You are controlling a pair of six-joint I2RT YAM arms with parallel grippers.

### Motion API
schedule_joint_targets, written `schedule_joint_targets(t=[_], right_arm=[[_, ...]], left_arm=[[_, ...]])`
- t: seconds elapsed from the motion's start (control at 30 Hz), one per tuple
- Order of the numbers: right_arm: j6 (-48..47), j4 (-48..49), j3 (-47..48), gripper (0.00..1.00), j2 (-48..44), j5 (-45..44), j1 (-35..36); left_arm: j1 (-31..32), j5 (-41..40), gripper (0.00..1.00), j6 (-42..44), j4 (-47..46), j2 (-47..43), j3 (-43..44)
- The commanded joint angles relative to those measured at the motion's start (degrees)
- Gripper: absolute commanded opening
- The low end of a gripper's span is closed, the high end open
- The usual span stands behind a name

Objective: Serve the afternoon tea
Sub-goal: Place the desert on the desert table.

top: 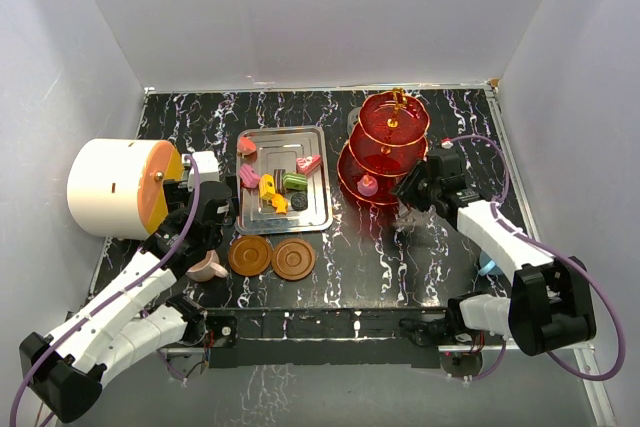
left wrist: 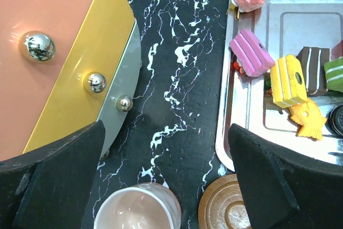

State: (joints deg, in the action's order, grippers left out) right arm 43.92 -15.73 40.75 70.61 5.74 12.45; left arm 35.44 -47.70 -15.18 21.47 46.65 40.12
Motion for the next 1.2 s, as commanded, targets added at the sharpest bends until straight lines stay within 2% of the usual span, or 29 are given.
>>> schedule_joint_targets(t=[0.0, 0.17, 0.3, 0.5, 0.97, 1.17], right_arm=[[-1.9, -6.3, 5.5, 0.31, -2.1, -3.1, -0.6], [-0.1, -14.6, 6.8, 0.31, -2.9, -5.3, -0.6], [-0.6, -15.7, 7.5, 0.32, -3.8, -4.5, -0.6], [-2.4, -20.4, 12.5, 0.34, 0.1, -6.1, -0.6], [-3.7, -21.7, 15.2, 0.36, 2.9, -4.2, -0.6], [-7.1, -17.6, 16.7, 0.34, 7.6, -0.6, -0.6]], left_arm=[[-0.2, -0.4, 0.99, 0.0, 0.0, 0.0, 0.0], [-0.2, -0.4, 0.99, -0.2, 0.2, -0.1, 0.0], [-0.2, -0.2, 0.99, -0.1, 0.1, -0.2, 0.0], [-0.2, -0.1, 0.99, 0.0, 0.0, -0.3, 0.0], [-0.2, 0.2, 0.99, 0.0, -0.1, -0.4, 0.0], [-0.2, 0.3, 0.99, -0.1, 0.1, -0.4, -0.1]])
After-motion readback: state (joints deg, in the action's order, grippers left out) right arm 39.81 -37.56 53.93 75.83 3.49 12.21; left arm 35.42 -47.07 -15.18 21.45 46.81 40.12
